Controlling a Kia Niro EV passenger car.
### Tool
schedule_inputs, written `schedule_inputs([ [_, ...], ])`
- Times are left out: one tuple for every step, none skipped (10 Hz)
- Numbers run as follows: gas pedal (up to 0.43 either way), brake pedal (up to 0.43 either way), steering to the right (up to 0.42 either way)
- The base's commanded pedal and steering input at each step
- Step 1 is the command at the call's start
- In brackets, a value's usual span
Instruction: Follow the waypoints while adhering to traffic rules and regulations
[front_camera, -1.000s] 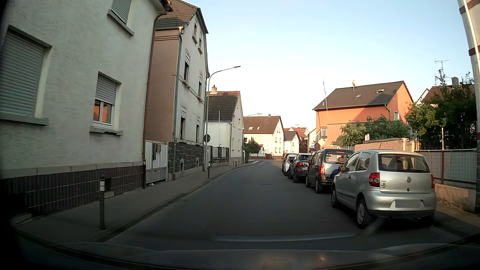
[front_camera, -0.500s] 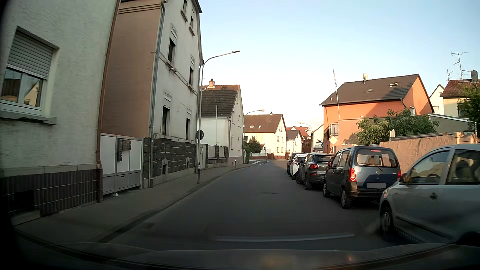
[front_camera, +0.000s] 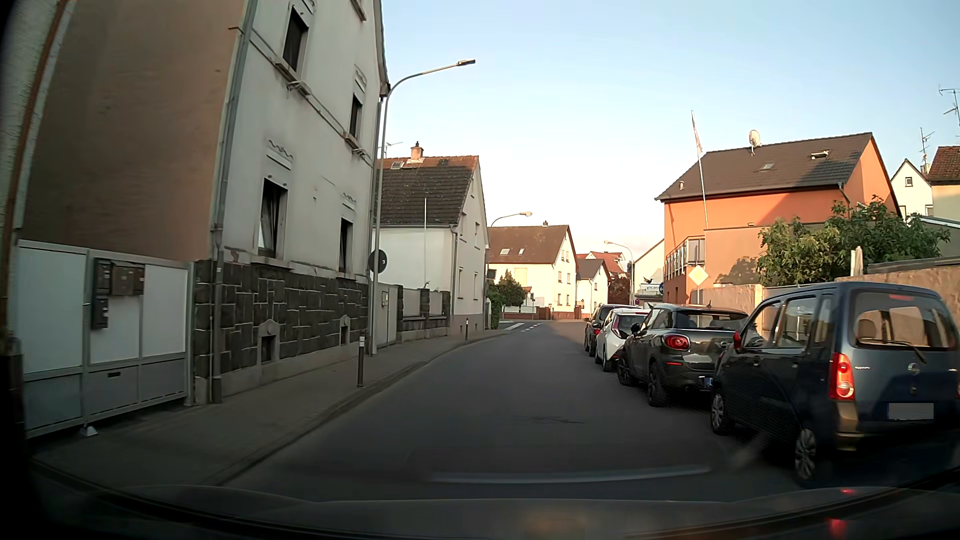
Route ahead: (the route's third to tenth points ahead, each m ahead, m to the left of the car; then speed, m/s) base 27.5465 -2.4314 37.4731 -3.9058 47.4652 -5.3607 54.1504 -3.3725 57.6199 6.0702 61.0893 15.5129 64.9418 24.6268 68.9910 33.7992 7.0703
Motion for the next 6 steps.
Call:
schedule_inputs([
  [0.059, 0.030, 0.008],
  [0.059, 0.030, 0.009],
  [0.059, 0.030, 0.009],
  [0.059, 0.030, 0.009],
  [0.059, 0.030, 0.010],
  [0.059, 0.030, 0.010],
])
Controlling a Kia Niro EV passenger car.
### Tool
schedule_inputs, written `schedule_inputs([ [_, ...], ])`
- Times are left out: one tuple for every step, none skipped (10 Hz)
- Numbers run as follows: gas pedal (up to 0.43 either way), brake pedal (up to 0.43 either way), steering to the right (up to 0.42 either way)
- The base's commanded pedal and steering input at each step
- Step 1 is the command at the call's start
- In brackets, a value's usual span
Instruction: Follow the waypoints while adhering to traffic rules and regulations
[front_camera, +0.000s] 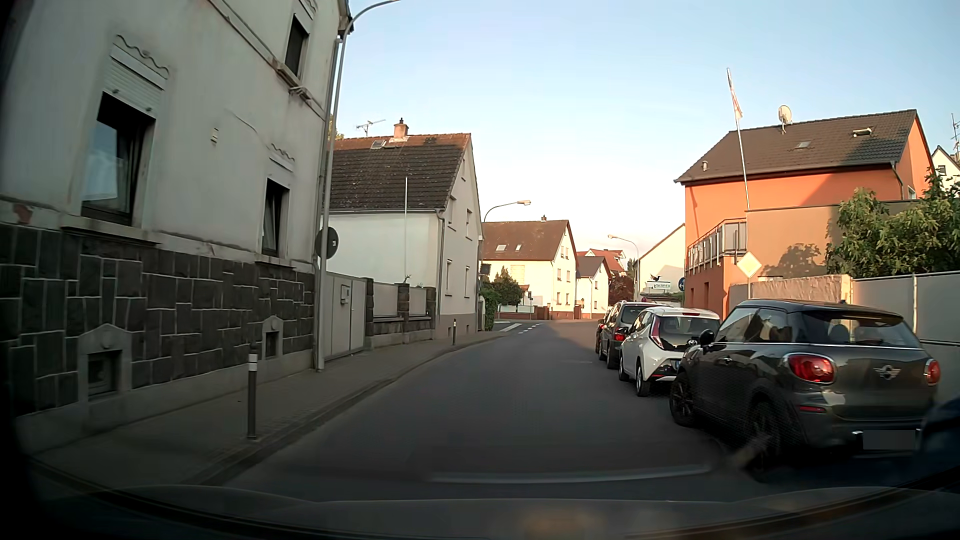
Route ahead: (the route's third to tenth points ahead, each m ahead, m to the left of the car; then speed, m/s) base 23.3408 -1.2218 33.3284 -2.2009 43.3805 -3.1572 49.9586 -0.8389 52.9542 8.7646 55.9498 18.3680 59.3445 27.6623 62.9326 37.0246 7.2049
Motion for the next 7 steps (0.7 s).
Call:
schedule_inputs([
  [0.059, 0.030, 0.011],
  [0.059, 0.030, 0.012],
  [0.059, 0.030, 0.012],
  [0.059, 0.030, 0.012],
  [0.059, 0.030, 0.014],
  [0.059, 0.030, 0.017],
  [0.059, 0.030, 0.019],
])
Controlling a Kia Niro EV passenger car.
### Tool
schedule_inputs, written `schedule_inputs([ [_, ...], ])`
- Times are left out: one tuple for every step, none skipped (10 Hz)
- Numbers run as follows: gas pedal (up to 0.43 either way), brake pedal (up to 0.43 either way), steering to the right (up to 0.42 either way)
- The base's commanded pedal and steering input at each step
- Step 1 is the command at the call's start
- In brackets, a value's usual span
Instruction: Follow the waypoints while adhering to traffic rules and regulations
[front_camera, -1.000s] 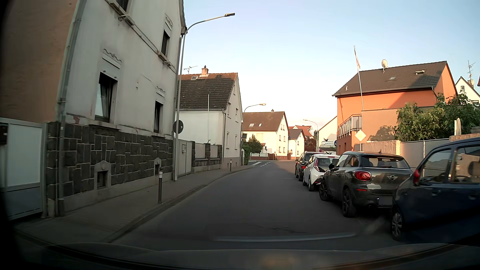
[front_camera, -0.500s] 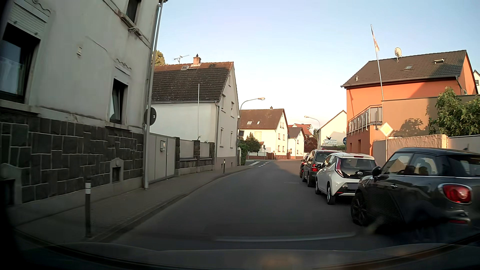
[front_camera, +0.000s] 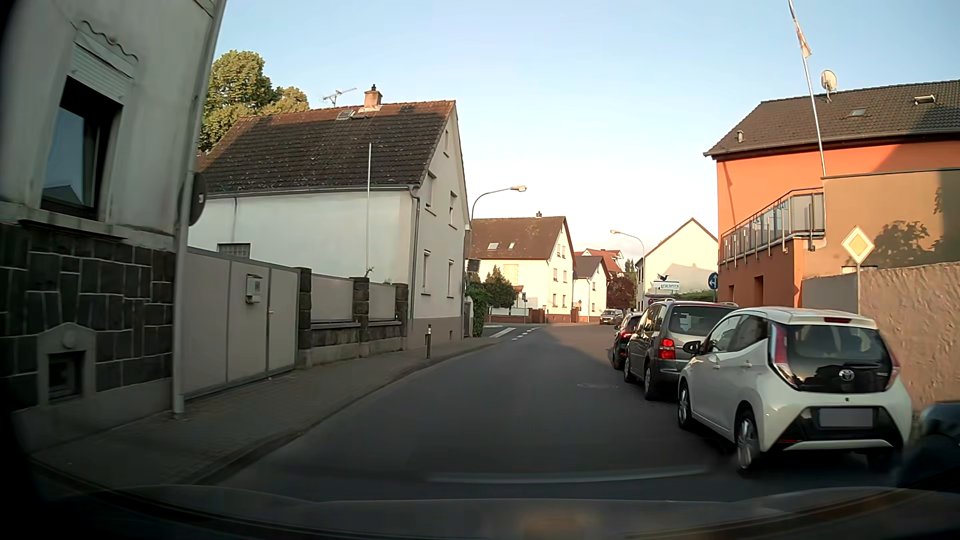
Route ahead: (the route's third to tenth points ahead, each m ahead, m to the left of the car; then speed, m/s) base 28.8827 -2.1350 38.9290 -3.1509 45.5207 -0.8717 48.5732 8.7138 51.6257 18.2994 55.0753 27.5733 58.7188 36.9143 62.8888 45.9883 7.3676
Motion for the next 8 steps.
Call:
schedule_inputs([
  [0.059, 0.030, 0.021],
  [0.059, 0.030, 0.025],
  [0.059, 0.030, 0.029],
  [0.059, 0.030, 0.030],
  [0.059, 0.030, 0.030],
  [0.047, 0.030, 0.031],
  [0.047, 0.030, 0.033],
  [0.047, 0.030, 0.035],
])
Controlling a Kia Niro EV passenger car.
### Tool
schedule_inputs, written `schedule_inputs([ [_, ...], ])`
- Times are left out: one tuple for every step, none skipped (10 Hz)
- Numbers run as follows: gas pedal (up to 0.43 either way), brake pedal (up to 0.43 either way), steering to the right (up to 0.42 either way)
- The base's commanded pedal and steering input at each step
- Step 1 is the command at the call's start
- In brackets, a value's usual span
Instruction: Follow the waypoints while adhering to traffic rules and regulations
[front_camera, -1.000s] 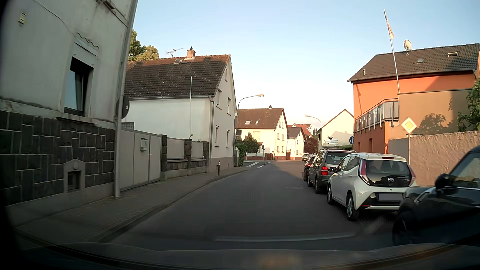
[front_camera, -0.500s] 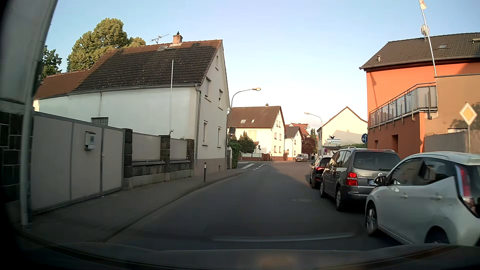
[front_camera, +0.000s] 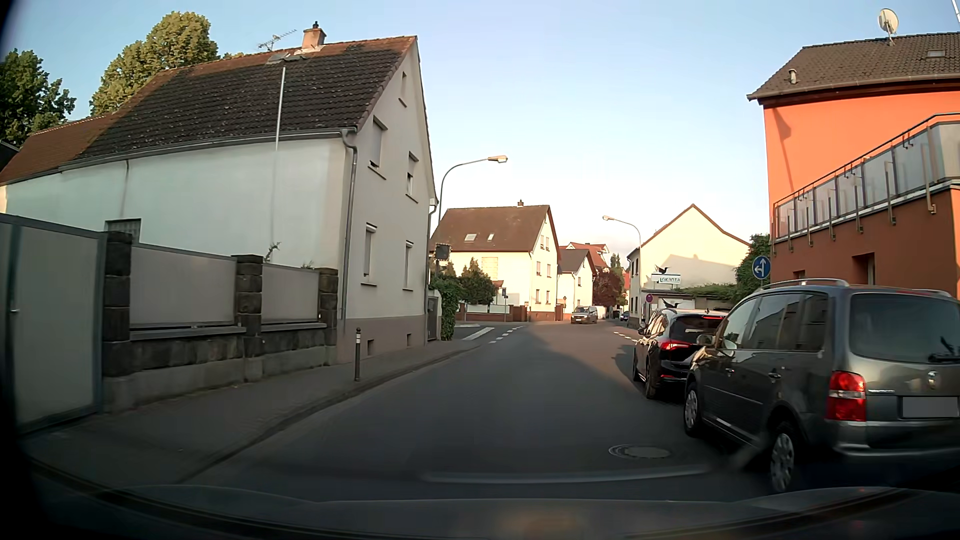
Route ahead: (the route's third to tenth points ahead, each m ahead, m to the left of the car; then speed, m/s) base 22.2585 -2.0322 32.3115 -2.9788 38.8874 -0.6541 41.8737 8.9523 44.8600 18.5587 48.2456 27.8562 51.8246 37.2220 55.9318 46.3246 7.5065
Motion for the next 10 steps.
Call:
schedule_inputs([
  [0.047, 0.030, 0.037],
  [0.039, 0.030, 0.039],
  [0.039, 0.030, 0.041],
  [0.028, 0.030, 0.042],
  [0.008, 0.030, 0.042],
  [0.000, 0.030, 0.043],
  [0.000, 0.030, 0.045],
  [0.000, 0.030, 0.049],
  [0.000, 0.030, 0.054],
  [0.000, 0.030, 0.059],
])
